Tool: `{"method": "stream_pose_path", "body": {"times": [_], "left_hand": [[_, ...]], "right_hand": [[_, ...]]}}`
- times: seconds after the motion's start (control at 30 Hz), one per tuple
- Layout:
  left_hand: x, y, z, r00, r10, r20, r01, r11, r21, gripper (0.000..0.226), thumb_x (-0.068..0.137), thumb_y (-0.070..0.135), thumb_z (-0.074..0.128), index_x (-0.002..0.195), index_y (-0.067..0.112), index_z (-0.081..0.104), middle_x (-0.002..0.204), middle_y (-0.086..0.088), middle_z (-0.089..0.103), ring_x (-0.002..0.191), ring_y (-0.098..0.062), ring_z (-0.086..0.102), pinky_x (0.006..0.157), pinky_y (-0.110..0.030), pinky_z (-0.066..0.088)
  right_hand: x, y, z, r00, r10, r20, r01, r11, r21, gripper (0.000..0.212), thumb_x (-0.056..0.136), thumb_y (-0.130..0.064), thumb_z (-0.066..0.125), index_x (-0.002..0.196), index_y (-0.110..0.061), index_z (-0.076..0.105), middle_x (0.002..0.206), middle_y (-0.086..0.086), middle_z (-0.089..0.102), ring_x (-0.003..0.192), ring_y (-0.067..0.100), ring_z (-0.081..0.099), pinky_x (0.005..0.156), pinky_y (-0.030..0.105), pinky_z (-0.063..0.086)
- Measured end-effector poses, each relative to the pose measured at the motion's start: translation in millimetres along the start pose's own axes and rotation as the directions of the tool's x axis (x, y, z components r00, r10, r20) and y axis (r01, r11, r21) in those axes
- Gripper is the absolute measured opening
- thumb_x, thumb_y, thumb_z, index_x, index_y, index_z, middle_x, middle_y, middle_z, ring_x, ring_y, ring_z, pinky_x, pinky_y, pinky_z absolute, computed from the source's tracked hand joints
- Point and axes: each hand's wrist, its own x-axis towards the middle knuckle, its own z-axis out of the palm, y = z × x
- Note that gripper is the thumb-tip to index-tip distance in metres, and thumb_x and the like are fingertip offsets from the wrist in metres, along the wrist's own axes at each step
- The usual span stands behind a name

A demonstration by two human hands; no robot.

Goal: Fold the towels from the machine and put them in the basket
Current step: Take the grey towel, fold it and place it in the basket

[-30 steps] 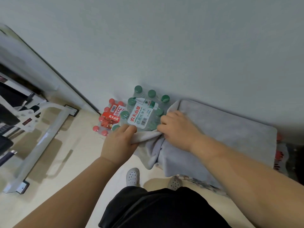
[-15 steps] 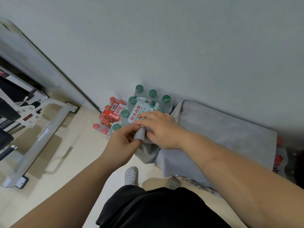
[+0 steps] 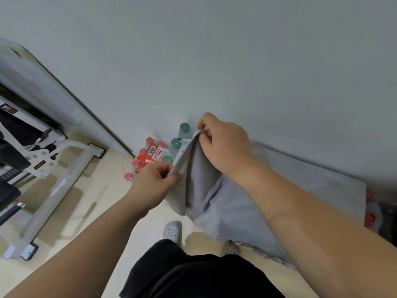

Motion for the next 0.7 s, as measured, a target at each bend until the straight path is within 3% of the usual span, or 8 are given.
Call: {"method": "stream_pose_path", "body": {"times": [0.13,0.17,0.23,0.3,0.33,0.53,0.63,0.7], "left_hand": [[24,-17,-31,0.999,-0.049,-0.017,0.048,0.997,-0.060,0.039,0.079,0.043,0.059,0.089,0.006,0.068,0.092,-0.022,0.066,0.075,-0.033,0.057,0.068,-0.040,0.046],[32,-23,-39,0.998,-0.059,-0.012,0.058,0.997,-0.051,0.043,0.076,0.044,0.059,0.090,0.005,0.067,0.091,-0.024,0.066,0.073,-0.034,0.057,0.067,-0.041,0.046],[46,-37,-51,0.996,-0.087,0.033,0.088,0.996,-0.027,0.051,0.070,0.046,0.062,0.091,0.000,0.064,0.085,-0.026,0.064,0.069,-0.029,0.056,0.065,-0.043,0.048],[57,-50,-60,0.985,-0.125,0.116,0.122,0.992,0.035,0.048,0.067,0.047,0.062,0.088,0.005,0.067,0.085,-0.020,0.069,0.075,-0.037,0.063,0.069,-0.053,0.055],[62,-56,-65,0.977,-0.139,0.160,0.130,0.989,0.070,0.044,0.066,0.048,0.062,0.087,0.010,0.070,0.088,-0.017,0.071,0.080,-0.038,0.066,0.074,-0.056,0.056],[85,-76,-87,0.891,-0.193,0.410,0.150,0.979,0.136,0.044,0.071,0.043,0.072,0.090,0.004,0.069,0.095,-0.022,0.069,0.074,-0.027,0.063,0.065,-0.039,0.052],[95,-84,-94,0.843,-0.187,0.504,0.156,0.982,0.103,0.024,0.087,0.023,0.073,0.099,0.002,0.070,0.096,-0.020,0.072,0.079,-0.025,0.069,0.063,-0.031,0.058],[98,-87,-99,0.830,-0.164,0.533,0.132,0.986,0.099,0.014,0.090,0.017,0.070,0.097,0.005,0.071,0.095,-0.014,0.073,0.078,-0.019,0.068,0.062,-0.025,0.056]], "right_hand": [[16,-13,24,0.996,-0.023,-0.090,0.021,0.999,-0.025,0.014,0.087,-0.012,0.056,0.098,-0.017,0.063,0.084,0.003,0.068,0.080,0.031,0.060,0.068,0.040,0.046],[18,-13,34,1.000,-0.005,-0.030,0.003,0.998,-0.063,0.017,0.088,-0.014,0.057,0.103,-0.019,0.064,0.093,0.002,0.069,0.090,0.030,0.061,0.075,0.041,0.044],[16,-13,57,0.966,0.098,0.239,-0.053,0.981,-0.188,0.036,0.092,-0.023,0.055,0.128,-0.024,0.057,0.125,0.001,0.064,0.120,0.027,0.052,0.095,0.043,0.039],[10,-17,79,0.854,0.204,0.478,-0.068,0.956,-0.286,0.050,0.096,-0.029,0.049,0.145,-0.025,0.041,0.146,-0.003,0.049,0.135,0.027,0.039,0.106,0.047,0.032],[9,-21,88,0.817,0.239,0.524,-0.075,0.946,-0.314,0.050,0.097,-0.031,0.047,0.147,-0.026,0.038,0.149,-0.005,0.044,0.137,0.027,0.036,0.108,0.048,0.030],[28,-58,107,0.836,0.394,0.382,-0.223,0.880,-0.419,0.042,0.101,-0.036,0.041,0.139,-0.019,0.049,0.145,0.002,0.043,0.131,0.028,0.039,0.107,0.044,0.033],[39,-81,120,0.838,0.377,0.394,-0.241,0.904,-0.352,0.046,0.102,-0.035,0.042,0.145,-0.020,0.041,0.146,0.002,0.039,0.133,0.026,0.036,0.108,0.042,0.031],[49,-88,130,0.816,0.412,0.405,-0.292,0.899,-0.326,0.038,0.102,-0.036,0.042,0.134,-0.019,0.052,0.137,0.003,0.048,0.127,0.026,0.043,0.102,0.040,0.035]]}}
